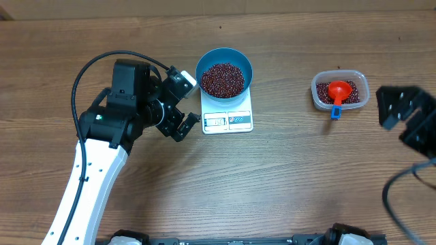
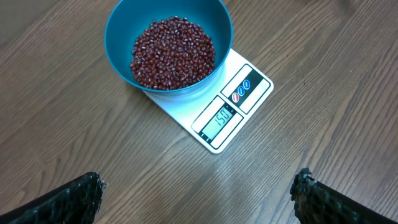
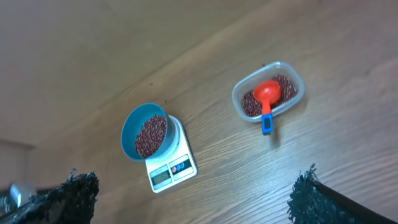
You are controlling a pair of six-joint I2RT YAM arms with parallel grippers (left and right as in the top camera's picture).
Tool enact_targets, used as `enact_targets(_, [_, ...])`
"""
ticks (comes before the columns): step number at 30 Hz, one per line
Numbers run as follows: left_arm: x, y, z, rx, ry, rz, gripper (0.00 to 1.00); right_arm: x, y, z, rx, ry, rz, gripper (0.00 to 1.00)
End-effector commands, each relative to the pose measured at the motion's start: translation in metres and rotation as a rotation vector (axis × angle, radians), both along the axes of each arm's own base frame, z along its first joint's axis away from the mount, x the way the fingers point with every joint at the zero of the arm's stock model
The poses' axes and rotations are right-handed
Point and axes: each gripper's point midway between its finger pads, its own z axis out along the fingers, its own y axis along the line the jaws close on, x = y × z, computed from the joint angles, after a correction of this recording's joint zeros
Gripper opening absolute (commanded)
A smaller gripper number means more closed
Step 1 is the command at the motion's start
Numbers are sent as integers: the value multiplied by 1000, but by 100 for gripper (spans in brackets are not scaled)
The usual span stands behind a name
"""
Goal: Scoop item into bowl and weigh 150g on scale
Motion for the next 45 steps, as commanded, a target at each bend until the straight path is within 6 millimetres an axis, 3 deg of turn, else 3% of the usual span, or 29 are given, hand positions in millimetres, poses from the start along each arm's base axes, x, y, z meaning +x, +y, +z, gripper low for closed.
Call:
enact_targets(1, [0,0,11,-21,-21,5,100,-23,7,15,-136,-89,82,100])
enact_targets(7, [0,0,11,-21,-22,5,100,-45,-20,24,-303,-167,-57,100])
enact_targets(11, [0,0,11,-21,-22,5,99,-48,-15,21,-322,-260,-35,100])
enact_targets(18, [0,0,11,-21,-22,5,100,-18,-3,-12,-345,-389,45,100])
enact_targets(27, [0,0,11,-21,-22,5,100,22,6,-76,-350,-550,92,100])
enact_targets(35, [0,0,11,-21,-22,5,100,25,6,-122,-367,-685,76,100])
enact_targets(45, [0,0,11,-21,-22,5,99,28,12,-163,-367,-767,73,100])
